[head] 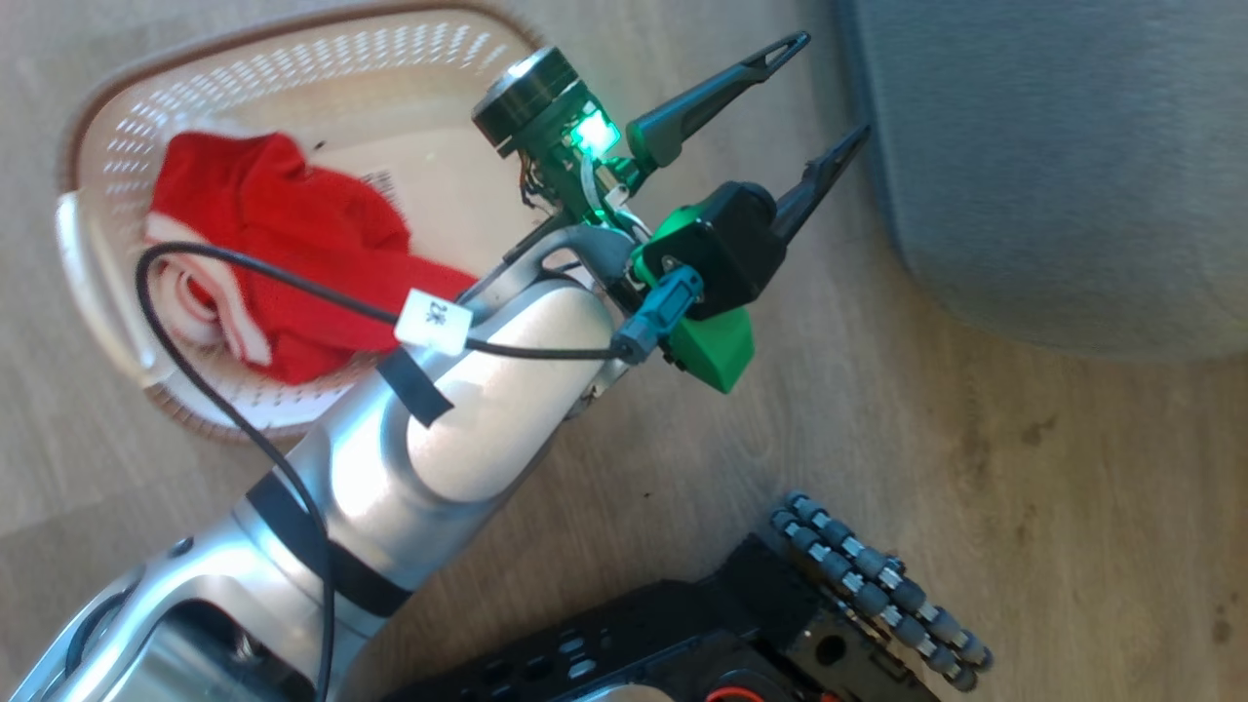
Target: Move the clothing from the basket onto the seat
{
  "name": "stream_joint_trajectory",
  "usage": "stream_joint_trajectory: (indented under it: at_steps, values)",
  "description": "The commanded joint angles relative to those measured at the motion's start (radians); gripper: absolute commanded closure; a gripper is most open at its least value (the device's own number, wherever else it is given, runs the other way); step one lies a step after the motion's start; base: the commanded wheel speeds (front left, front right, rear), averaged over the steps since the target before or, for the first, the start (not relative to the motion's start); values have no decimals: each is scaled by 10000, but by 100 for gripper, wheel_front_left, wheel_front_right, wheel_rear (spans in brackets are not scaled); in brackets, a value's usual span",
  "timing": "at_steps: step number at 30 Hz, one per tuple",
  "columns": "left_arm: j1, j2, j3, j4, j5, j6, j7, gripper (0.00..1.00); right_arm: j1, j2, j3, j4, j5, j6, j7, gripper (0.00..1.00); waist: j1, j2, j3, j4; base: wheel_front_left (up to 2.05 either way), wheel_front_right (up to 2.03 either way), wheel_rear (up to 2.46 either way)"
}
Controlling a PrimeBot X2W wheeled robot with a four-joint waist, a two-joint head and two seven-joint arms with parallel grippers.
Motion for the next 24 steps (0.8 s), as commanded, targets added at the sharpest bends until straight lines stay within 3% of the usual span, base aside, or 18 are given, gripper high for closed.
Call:
stream_joint_trajectory:
  at_steps: [1,4,5,6,7,14,24]
  values:
    - [-103,-77,28,-392,-82,95,-40,0,77,-591,-177,-108,-30,-4,-51,100,-1,0,244,386,0,0,0]
    - [-92,-77,-88,-387,-164,287,-40,0,73,-426,-27,300,38,-4,-51,96,-1,0,339,563,0,0,0]
    - [-94,-77,-104,-366,-169,332,-40,0,76,-329,17,448,150,-4,-51,79,-1,0,373,592,0,0,0]
    - [-86,-77,-106,-337,-184,372,-40,0,110,-249,67,524,237,-4,-51,35,-1,0,396,618,0,0,0]
    - [-80,-77,-117,-320,-198,396,-40,0,177,-154,145,576,336,-4,-51,0,-1,0,406,645,0,0,0]
    - [1,-78,-125,-414,-377,565,-40,0,1090,193,1193,12,1060,-4,-51,0,-1,0,104,822,0,0,0]
    - [594,-78,316,-1105,-994,816,-40,0,4078,200,2224,-2335,2319,-4,-51,0,-1,0,-1350,1072,0,0,0]
